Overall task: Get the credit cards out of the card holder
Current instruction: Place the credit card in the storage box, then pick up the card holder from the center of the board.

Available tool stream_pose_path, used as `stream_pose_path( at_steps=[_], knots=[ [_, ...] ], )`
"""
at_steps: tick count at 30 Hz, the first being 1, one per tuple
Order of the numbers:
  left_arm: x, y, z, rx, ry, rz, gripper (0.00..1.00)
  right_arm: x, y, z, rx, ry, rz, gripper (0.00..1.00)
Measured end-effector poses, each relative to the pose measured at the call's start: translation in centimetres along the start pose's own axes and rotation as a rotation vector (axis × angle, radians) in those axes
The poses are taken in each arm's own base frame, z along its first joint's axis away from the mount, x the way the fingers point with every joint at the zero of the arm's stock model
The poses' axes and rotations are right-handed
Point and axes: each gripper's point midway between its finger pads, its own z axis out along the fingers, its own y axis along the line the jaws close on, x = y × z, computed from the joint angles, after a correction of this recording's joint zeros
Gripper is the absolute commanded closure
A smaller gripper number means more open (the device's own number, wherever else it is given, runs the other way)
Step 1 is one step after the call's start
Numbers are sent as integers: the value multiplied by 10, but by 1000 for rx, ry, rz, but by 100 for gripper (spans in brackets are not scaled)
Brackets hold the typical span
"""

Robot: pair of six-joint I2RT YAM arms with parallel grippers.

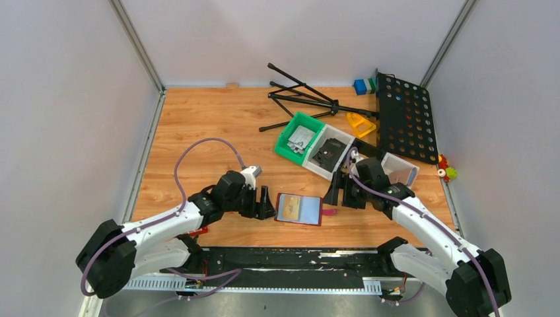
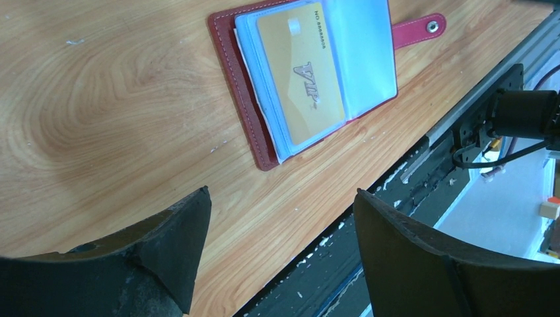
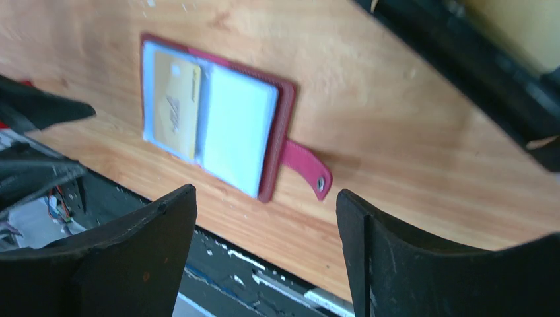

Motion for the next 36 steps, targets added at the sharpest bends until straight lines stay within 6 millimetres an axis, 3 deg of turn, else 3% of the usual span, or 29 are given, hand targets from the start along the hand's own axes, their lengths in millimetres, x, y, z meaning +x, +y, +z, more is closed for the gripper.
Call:
stream_pose_path(
  at_steps=[4, 12, 13, 17, 19, 23, 30, 36],
  knots=[
    [5, 6, 8, -21, 29, -14, 19, 29, -5, 3, 9, 68, 28, 30],
    [10, 11, 16, -36, 52, -27, 20, 58, -16, 22, 100, 182, 42, 43],
    [10, 12, 16, -37, 54, -28, 21, 61, -18, 26, 118, 196, 45, 47],
    [12, 14, 20, -44, 63, -33, 26, 75, -19, 36, 160, 244, 15, 86],
    [13, 15, 21, -47, 65, -34, 31, 77, -17, 40, 163, 250, 14, 99],
    [14, 9, 21, -37, 69, 12, 34, 75, -10, 41, 134, 239, 21, 100],
    [0, -38, 9, 41, -40, 279, 28, 60, 19, 25, 8, 173, 12, 100],
    [-4, -57, 9, 55, -115, 487, 20, 55, 35, 19, -58, 166, 27, 100]
  ],
)
